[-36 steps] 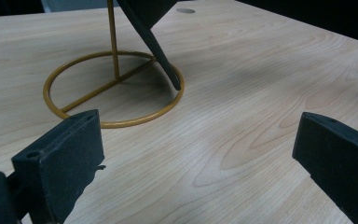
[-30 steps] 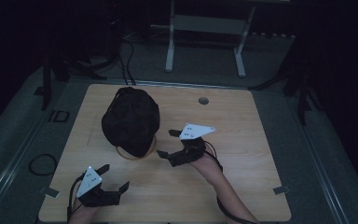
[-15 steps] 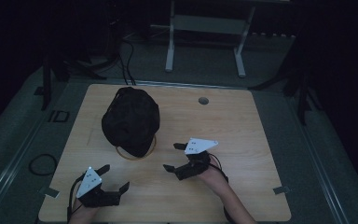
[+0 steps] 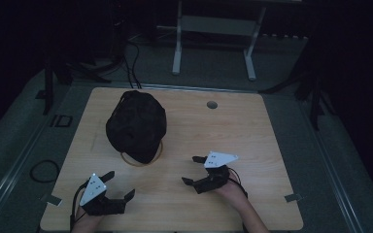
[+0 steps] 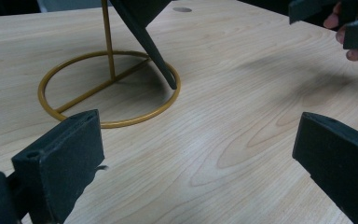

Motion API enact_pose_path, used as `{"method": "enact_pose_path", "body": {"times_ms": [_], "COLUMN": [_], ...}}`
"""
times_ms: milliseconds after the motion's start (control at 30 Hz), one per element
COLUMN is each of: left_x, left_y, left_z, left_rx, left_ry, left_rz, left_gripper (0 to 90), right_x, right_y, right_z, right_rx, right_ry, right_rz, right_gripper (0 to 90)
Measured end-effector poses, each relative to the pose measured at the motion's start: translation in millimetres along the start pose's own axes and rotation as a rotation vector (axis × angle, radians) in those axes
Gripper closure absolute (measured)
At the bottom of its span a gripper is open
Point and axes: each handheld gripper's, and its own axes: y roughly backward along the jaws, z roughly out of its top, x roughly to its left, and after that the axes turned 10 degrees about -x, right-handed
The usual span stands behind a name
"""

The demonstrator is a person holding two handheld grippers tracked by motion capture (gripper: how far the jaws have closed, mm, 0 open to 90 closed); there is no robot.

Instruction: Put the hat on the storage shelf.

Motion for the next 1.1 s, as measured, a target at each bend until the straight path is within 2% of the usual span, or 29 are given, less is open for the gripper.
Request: {"method": "enact_pose_path", "body": {"times_ms": [500,633,1100], "left_x": [-0.1,-0.2,-0.7], "left_y": [-0.5,-0.6,-0.7], "left_z": [-0.7,-0.7,-1.0], "left_rx": [0.006,0.005,0.007], "left_ry": [-0.001,0.0,-0.001], "left_rz": [-0.002,-0.002,-0.003], "left_gripper": [2.2,2.2,2.2], "right_x": [-9.0,-11.0,-13.5], "right_y": [29.7,36.6,60.7], "right_z": [-28.2,-34.1,-44.5], "right_rx": [0.031,0.039,0.041], "right_ry": [-0.037,-0.034,-0.044], "right_rz": [-0.059,-0.074,-0.119], "right_gripper": [14.0,14.1,14.2]}}
